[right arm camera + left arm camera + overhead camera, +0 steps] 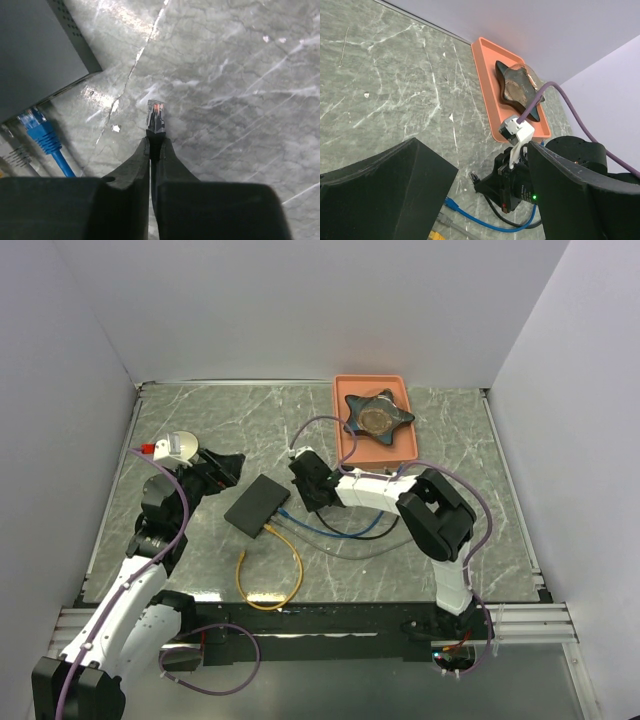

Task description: Insert the plug into the switch port

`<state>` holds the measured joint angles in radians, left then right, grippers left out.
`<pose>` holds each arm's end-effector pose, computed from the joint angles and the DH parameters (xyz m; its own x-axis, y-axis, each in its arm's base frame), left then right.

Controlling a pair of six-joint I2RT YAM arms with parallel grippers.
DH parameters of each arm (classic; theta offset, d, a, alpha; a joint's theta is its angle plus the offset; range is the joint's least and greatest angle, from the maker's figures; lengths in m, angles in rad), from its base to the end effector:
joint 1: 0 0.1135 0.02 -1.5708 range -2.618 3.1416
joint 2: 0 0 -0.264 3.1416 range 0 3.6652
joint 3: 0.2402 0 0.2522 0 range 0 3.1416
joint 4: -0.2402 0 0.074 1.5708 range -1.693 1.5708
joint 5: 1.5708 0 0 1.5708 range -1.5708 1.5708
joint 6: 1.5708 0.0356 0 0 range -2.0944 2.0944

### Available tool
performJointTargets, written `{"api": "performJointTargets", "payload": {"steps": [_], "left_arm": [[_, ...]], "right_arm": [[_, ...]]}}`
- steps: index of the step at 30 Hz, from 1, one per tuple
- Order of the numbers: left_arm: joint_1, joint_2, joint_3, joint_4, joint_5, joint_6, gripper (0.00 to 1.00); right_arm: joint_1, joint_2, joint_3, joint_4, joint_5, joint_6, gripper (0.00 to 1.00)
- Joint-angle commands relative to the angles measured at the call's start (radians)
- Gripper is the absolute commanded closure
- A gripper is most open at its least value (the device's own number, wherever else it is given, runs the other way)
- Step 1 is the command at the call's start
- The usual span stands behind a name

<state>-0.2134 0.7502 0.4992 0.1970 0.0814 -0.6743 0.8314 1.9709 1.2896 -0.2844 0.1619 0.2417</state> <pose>0.1835 -0.0427 0.2849 -0.2225 -0.5885 -0.7773 0.1939 0.7546 -0.6269 0.2825 0.3013 0.1592 -0.6978 -0.4146 -0.5840 -0.5154 0.8569 0.0074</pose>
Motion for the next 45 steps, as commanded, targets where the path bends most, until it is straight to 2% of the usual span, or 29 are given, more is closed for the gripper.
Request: {"api": "performJointTargets", "payload": {"steps": [1,3,6,10,16,22,25,27,31,34,35,40,42,45], "left_arm": [[-0.004,-0.008,0.018,0.004,-0.011,0.012,0.04],[-0.003,-0.011,0.022,-0.005,-0.014,0.018,0.04],[-0.003,-0.015,0.024,-0.008,-0.017,0.021,0.04],[-0.001,-0.015,0.022,-0.011,-0.023,0.022,0.04],[-0.001,-0.012,0.027,-0.016,-0.025,0.028,0.04],[-0.001,-0.009,0.019,0.005,-0.017,0.019,0.04],[-0.001,0.001,0.021,0.015,-0.002,0.015,0.04],[-0.001,0.011,0.022,0.016,0.003,0.013,0.04],[-0.001,0.023,0.025,0.021,0.021,0.013,0.04],[-0.001,0.034,0.032,0.021,0.041,0.022,0.04],[-0.001,0.038,0.033,0.016,0.047,0.03,0.04],[-0.001,0.098,0.041,0.045,0.13,0.053,0.04],[-0.001,0.127,0.05,0.071,0.211,0.062,0.04],[-0.001,0.178,0.053,0.169,0.386,0.076,0.04]], "right_arm": [[0.002,-0.018,0.024,-0.042,0.039,0.004,1.0],[-0.011,-0.076,0.011,-0.019,0.059,-0.002,1.0],[-0.017,-0.257,-0.056,0.072,0.086,-0.008,1.0],[-0.023,-0.608,-0.215,0.232,0.111,-0.022,1.0],[-0.032,-1.039,-0.366,0.447,0.223,-0.099,1.0],[-0.037,-1.319,-0.426,0.547,0.284,-0.217,1.0],[-0.035,-1.316,-0.37,0.493,0.251,-0.232,1.0],[-0.035,-1.276,-0.325,0.381,0.22,-0.265,1.0],[-0.037,-1.066,-0.216,0.197,0.046,-0.283,1.0],[-0.037,-0.888,-0.2,0.085,-0.103,-0.26,1.0],[-0.037,-0.85,-0.217,0.09,-0.21,-0.249,1.0],[-0.037,-0.63,-0.36,0.306,-0.467,-0.191,1.0],[-0.037,-0.586,-0.38,0.358,-0.568,-0.19,1.0],[-0.035,-0.584,-0.392,0.424,-0.622,-0.19,1.0]]}}
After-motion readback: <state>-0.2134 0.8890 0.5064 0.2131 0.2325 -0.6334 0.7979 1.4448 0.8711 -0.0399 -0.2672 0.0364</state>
